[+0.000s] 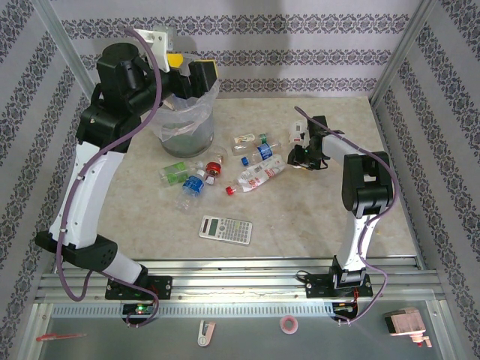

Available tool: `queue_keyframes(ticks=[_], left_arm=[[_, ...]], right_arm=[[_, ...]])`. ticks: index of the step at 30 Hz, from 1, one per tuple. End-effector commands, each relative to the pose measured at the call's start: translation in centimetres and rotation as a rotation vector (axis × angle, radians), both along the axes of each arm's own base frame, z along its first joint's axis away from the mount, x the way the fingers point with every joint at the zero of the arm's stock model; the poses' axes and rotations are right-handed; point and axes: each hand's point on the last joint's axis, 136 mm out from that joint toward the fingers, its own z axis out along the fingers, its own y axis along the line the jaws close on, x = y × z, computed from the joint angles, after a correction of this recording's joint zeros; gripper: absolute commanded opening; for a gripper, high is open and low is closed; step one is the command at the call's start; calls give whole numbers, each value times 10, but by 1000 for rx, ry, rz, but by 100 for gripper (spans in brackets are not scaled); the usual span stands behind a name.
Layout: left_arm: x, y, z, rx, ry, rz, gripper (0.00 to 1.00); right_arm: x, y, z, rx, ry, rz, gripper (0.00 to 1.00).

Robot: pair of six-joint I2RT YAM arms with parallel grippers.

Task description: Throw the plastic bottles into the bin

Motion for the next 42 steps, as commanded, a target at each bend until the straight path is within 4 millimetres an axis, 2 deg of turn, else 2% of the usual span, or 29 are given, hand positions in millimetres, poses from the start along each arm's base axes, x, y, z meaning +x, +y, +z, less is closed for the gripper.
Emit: queue_keyframes(ticks=[1, 6, 10, 16, 19, 25, 28, 31, 34, 42], left_arm=[[-9, -3, 15, -56, -43, -14, 100], [-2, -9, 2, -106, -2, -25, 100], [6, -21, -13, -151, 49, -53, 100], [21, -51, -41, -235, 132, -126, 100], [26, -72, -50, -274, 160, -192, 100], [41, -119, -72, -350, 253, -331, 100], [46, -142, -80, -381, 298, -395, 100], [48, -161, -86, -386, 334, -443, 100], [52, -170, -91, -402, 356, -454, 100], [55, -176, -94, -424, 377, -465, 100]], right_arm=[[-3, 3, 11, -8, -33, 14, 28], [-9, 8, 28, 11, -67, 32, 22], [-14, 9, 53, 17, -132, 38, 21], [-21, 13, 108, 36, -288, 69, 21], [-26, 21, 143, 75, -382, 108, 20], [-49, 51, 214, 134, -600, 250, 20], [-64, 68, 238, 158, -671, 323, 21], [-77, 79, 253, 181, -715, 365, 20], [-88, 88, 262, 207, -740, 392, 20], [-105, 98, 268, 229, -767, 435, 20]])
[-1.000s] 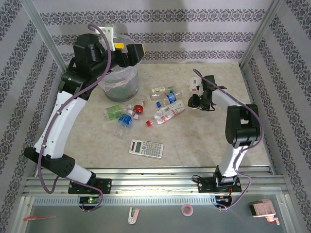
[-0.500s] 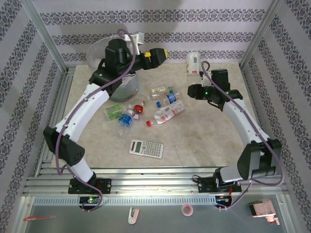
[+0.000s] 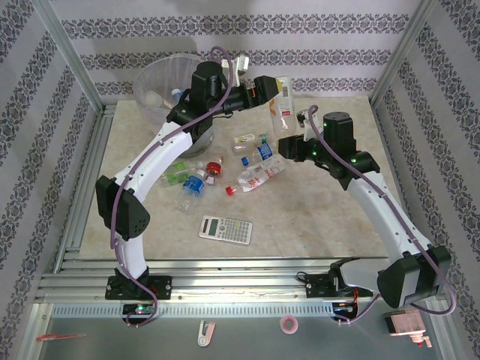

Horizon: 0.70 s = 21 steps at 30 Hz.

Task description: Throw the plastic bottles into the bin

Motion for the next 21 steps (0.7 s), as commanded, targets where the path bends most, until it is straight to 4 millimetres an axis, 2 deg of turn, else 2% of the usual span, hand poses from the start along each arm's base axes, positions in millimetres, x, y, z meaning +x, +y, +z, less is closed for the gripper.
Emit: queue_keyframes(ticks=[1, 14, 16, 21], left_arm=[[-10, -8, 26, -56, -52, -40, 100], [-12, -21, 10, 21, -21, -65, 100], [-13, -23, 11, 20, -23, -70, 96], [-15, -26, 7, 32, -15, -82, 80]], right_arm=[[-11, 9, 16, 15, -72, 63, 20], [-32, 28, 28, 65, -102, 159, 20], [-34, 30, 27, 68, -97, 167, 20], [-33, 29, 25, 70, -91, 155, 20]])
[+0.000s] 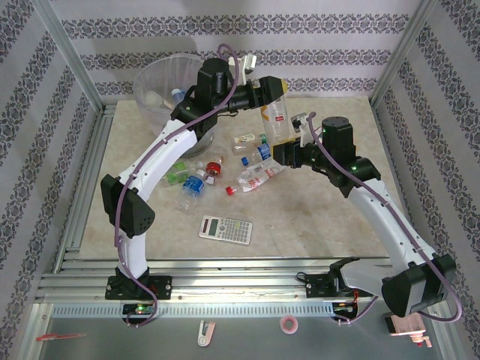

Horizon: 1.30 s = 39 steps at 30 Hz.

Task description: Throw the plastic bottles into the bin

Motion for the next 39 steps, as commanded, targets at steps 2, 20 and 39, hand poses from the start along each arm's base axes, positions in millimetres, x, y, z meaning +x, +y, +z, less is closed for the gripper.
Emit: queue_keyframes(ticks=[2, 20, 39], left_arm=[[-10, -10, 3, 14, -15, -42, 72], [-10, 11, 13, 104, -63, 17, 37], [-1, 189, 123, 460, -409, 578, 34]], right_arm=[[-6, 6, 11, 25, -41, 33, 21], [-10, -1, 9, -8, -72, 7, 84], [-16, -24, -7, -58, -83, -78, 98]])
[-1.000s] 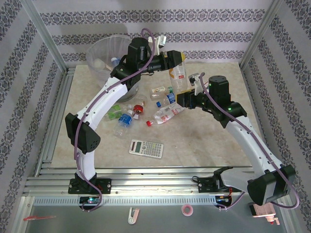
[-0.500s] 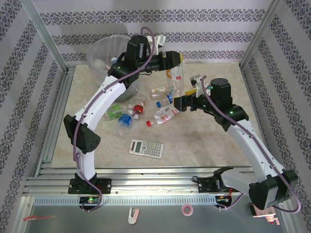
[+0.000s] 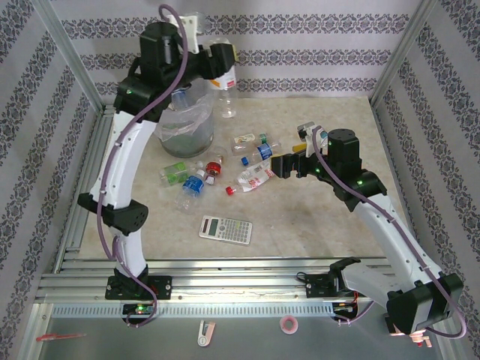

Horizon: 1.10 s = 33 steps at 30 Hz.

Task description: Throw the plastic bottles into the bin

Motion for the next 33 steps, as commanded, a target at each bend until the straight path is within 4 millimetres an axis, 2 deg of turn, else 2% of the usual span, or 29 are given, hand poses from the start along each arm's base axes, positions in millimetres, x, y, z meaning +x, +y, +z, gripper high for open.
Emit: queue_keyframes(ticks=[1, 6, 9, 14, 18, 21, 29, 33], left_arm=[[-14, 46, 27, 122, -106, 153, 34], [-29, 83, 69, 183, -261, 284, 34], [-39, 96, 95, 204, -360, 335, 33], [-62, 103, 135, 203, -537, 355, 33], [-88, 105, 166, 130, -741, 365, 33], [-107, 109, 180, 80, -871, 375, 33], [-147, 110, 207, -19, -1077, 346, 30], [-151, 110, 210, -48, -1122, 347, 29]], right_arm=[[0, -5, 3, -8, -25, -14, 98], [0, -7, 3, -7, -24, -17, 98], [1, -7, 2, -8, -23, -20, 98], [2, -8, 3, -9, -29, -24, 98], [3, -9, 3, -12, -34, -26, 98], [4, -10, 2, -13, -30, -31, 98], [8, -11, 2, -17, -33, -36, 98], [12, -10, 2, -17, -31, -35, 98]])
